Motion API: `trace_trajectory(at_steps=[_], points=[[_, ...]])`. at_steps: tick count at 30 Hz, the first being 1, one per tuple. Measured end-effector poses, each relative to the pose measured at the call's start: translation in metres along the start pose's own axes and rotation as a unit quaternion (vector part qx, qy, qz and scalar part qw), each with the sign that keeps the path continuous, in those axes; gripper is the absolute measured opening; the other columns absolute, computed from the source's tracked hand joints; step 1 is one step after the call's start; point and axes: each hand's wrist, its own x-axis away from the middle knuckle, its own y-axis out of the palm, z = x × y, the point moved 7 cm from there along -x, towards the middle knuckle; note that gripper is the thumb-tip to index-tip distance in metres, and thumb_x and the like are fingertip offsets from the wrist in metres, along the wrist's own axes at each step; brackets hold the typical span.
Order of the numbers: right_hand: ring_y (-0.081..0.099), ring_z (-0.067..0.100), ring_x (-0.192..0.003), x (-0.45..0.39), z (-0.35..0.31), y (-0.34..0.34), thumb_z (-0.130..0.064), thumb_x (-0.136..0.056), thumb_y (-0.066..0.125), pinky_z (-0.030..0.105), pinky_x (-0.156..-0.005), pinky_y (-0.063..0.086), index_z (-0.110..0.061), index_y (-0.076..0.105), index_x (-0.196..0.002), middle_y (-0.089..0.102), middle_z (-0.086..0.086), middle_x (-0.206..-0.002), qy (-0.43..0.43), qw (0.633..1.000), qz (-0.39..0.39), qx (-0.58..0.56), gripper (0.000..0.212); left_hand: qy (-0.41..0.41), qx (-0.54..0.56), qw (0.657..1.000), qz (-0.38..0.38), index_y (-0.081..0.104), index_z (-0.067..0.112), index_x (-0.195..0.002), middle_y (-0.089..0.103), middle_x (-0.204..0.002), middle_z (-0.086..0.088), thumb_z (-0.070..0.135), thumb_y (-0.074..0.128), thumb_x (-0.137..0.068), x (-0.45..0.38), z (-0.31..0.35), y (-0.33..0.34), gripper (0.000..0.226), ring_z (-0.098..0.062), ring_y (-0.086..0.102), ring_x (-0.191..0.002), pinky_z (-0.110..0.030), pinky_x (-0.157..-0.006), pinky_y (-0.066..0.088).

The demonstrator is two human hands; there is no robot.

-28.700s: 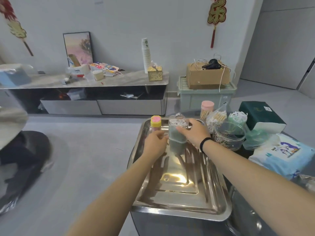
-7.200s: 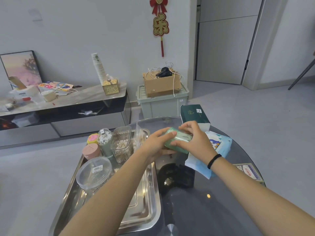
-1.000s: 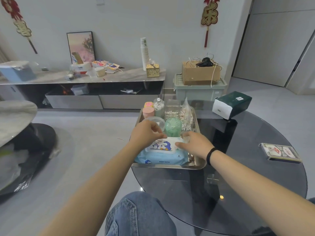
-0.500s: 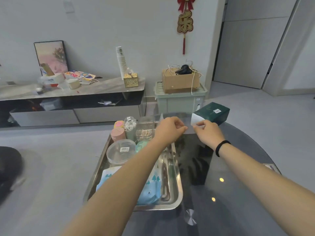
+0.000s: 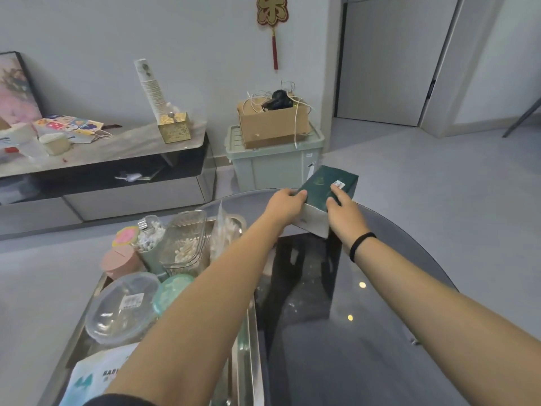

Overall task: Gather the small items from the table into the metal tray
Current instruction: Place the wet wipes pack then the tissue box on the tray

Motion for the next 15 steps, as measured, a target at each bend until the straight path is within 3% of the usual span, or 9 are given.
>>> trace_trajectory(at_steps=[3,6,8,10,13,15], points=[[0.052,0.022,-0.120,0.015,-0.006,-0.008,-0.021,-0.096,0.041,0.038,-0.103,0.043,-0.028,0.042,-0.139,0.047,0.004,-0.142,-0.009,0.998,-0.004,-0.059,0.043,0.008,0.024,1.000,0.004,0.062,0.012,-0.120,0.060,-0.112,-0.003,0.035,0.050,-0.095,0.016,0.006,-0.008,0.036,-0.022,0.055,-0.102,-0.042,-0.096,0.051],[0.059,0.023,-0.112,0.039,-0.021,-0.012,-0.021,-0.092,0.048,0.048,-0.096,0.049,-0.033,0.037,-0.140,0.054,0.002,-0.134,-0.016,0.994,-0.024,-0.102,0.051,0.030,0.033,0.998,0.032,0.058,0.015,-0.104,0.054,-0.095,0.003,0.040,0.054,-0.092,0.038,0.019,-0.032,0.028,-0.011,0.050,-0.079,-0.032,-0.068,0.049],[0.061,0.020,-0.107,0.065,-0.041,-0.013,-0.020,-0.092,0.052,0.046,-0.095,0.051,-0.033,0.028,-0.144,0.057,-0.001,-0.130,-0.032,0.991,-0.040,-0.124,0.059,0.026,0.059,0.997,0.036,0.049,0.018,-0.092,0.052,-0.087,0.004,0.044,0.056,-0.090,0.064,0.025,-0.057,0.027,-0.009,0.048,-0.073,-0.029,-0.061,0.043],[0.063,0.013,-0.097,0.094,-0.061,-0.010,-0.022,-0.091,0.054,0.041,-0.093,0.051,-0.027,0.026,-0.146,0.063,-0.008,-0.117,-0.054,0.988,-0.056,-0.136,0.062,0.015,0.101,0.995,0.015,0.048,0.018,-0.092,0.057,-0.094,0.000,0.046,0.060,-0.087,0.098,0.027,-0.081,0.030,-0.016,0.057,-0.080,-0.038,-0.073,0.054],[0.065,0.015,-0.098,0.137,-0.085,0.006,-0.030,-0.088,0.058,0.040,-0.092,0.053,-0.015,0.044,-0.137,0.067,-0.007,-0.111,-0.071,0.985,-0.097,-0.126,0.054,0.011,0.114,0.993,0.018,0.052,0.019,-0.086,0.059,-0.089,-0.001,0.042,0.061,-0.087,0.147,0.018,-0.118,0.025,-0.018,0.060,-0.079,-0.037,-0.074,0.055],[0.066,0.010,-0.094,0.166,-0.098,0.024,-0.027,-0.090,0.058,0.023,-0.083,0.056,-0.013,0.057,-0.127,0.068,-0.001,-0.114,-0.091,0.975,-0.149,-0.137,0.040,-0.006,0.124,0.992,0.034,0.057,0.023,-0.096,0.061,-0.095,-0.001,0.040,0.060,-0.088,0.175,0.002,-0.141,0.019,-0.016,0.059,-0.077,-0.031,-0.062,0.055]])
